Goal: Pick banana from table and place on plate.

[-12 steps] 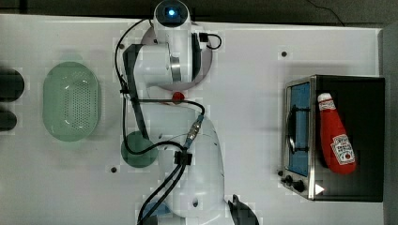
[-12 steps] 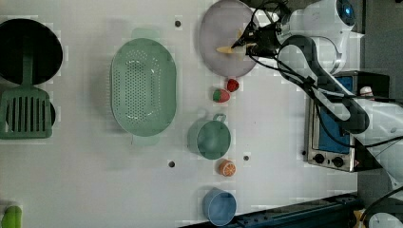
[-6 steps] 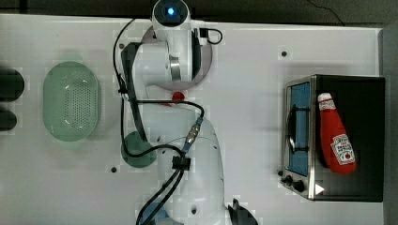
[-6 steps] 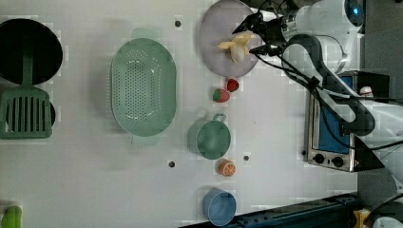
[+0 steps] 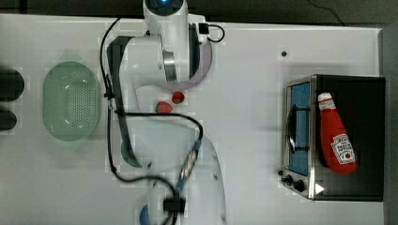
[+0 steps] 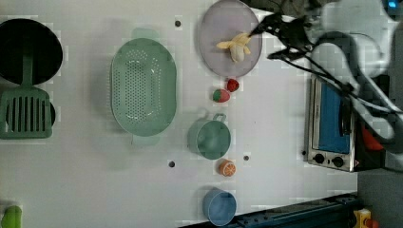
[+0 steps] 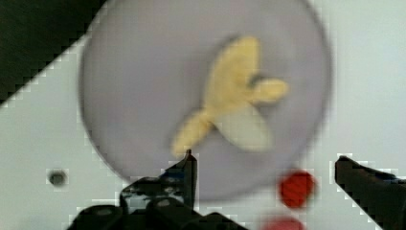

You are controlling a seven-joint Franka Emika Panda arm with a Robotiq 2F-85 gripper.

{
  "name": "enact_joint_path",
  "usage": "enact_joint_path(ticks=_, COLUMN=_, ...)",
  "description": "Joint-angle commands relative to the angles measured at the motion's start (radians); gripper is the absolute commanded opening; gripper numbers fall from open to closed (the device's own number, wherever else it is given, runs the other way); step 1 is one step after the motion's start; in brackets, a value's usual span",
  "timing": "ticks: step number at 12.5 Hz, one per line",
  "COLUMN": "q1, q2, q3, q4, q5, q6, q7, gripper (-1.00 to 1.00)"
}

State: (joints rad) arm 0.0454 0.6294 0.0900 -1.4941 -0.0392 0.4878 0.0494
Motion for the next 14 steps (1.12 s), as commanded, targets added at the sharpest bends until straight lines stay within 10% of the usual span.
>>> enact_joint_path(ticks=1, q1=-0.056, q2=-0.230, q3=-0.055, q4=-0.033, q5=-0.009, q6=-0.153, q7=0.021, gripper=1.00)
enact_joint_path(ticks=14, q1=-0.081, q2=-1.012, q3=-0.122, q4=-0.529, q5=-0.007, q6=-0.400, q7=0.021, gripper=1.00)
